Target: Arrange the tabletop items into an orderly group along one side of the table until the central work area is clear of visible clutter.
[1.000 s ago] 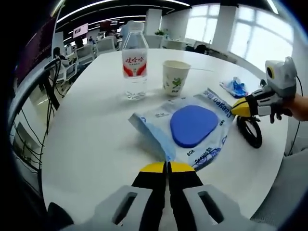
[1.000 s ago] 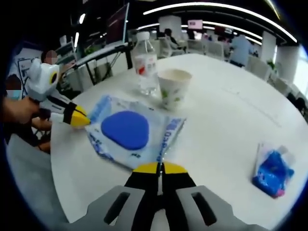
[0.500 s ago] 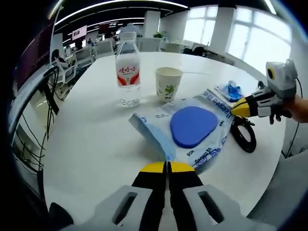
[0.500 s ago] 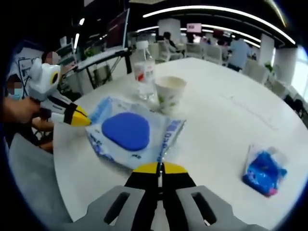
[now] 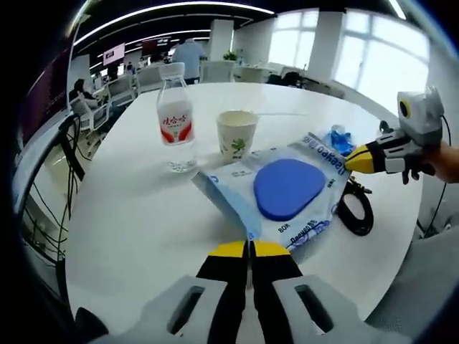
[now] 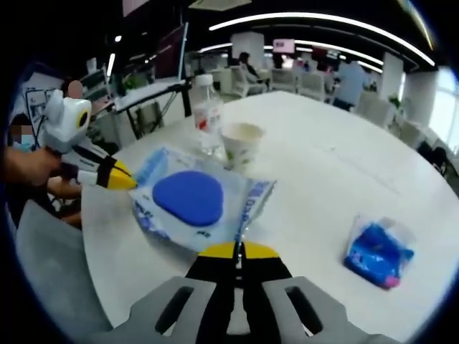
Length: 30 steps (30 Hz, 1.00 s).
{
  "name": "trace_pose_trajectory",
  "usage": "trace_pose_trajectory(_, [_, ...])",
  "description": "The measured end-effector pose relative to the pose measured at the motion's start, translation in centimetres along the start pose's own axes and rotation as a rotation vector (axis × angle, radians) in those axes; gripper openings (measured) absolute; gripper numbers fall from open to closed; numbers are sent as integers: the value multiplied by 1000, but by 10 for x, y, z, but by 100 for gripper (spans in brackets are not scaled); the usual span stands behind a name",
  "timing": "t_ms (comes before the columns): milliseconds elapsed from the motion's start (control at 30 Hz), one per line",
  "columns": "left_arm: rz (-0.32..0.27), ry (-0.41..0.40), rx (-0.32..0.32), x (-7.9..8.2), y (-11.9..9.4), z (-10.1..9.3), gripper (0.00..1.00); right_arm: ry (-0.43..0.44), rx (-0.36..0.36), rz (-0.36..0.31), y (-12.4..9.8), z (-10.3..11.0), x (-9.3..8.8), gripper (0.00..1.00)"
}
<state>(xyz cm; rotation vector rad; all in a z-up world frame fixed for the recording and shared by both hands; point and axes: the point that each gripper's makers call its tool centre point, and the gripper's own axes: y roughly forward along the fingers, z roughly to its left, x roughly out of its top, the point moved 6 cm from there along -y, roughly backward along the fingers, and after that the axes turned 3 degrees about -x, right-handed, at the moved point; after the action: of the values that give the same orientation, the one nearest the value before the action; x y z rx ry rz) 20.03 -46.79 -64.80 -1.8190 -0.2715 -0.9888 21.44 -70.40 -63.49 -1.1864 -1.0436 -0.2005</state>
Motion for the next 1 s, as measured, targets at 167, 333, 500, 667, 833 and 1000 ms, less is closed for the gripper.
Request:
trace_pose_trajectory(167, [-7, 9, -9, 6, 1, -6, 0, -1, -6, -5, -7, -6, 0, 0])
trace_pose_trajectory(333, [-9, 17, -15, 11, 5, -13, 0, -4, -17, -9, -15, -13, -1, 0])
trace_pose_trajectory(500, [-16, 29, -25, 17, 8, -22, 0, -9, -29, -10, -24, -20, -2, 0])
trace_pose_trajectory(667, [-21, 36, -29, 23, 10, -28, 0, 3, -42, -19, -29, -27, -3, 0])
trace_pose_trajectory(833, [-21, 43, -32, 29, 12, -32, 0, 11, -52, -29, -33, -30, -4, 0])
trace_pose_trajectory(1000, [-20, 57, -35, 32, 14, -35, 0, 25, -57, -34, -36, -33, -6, 0])
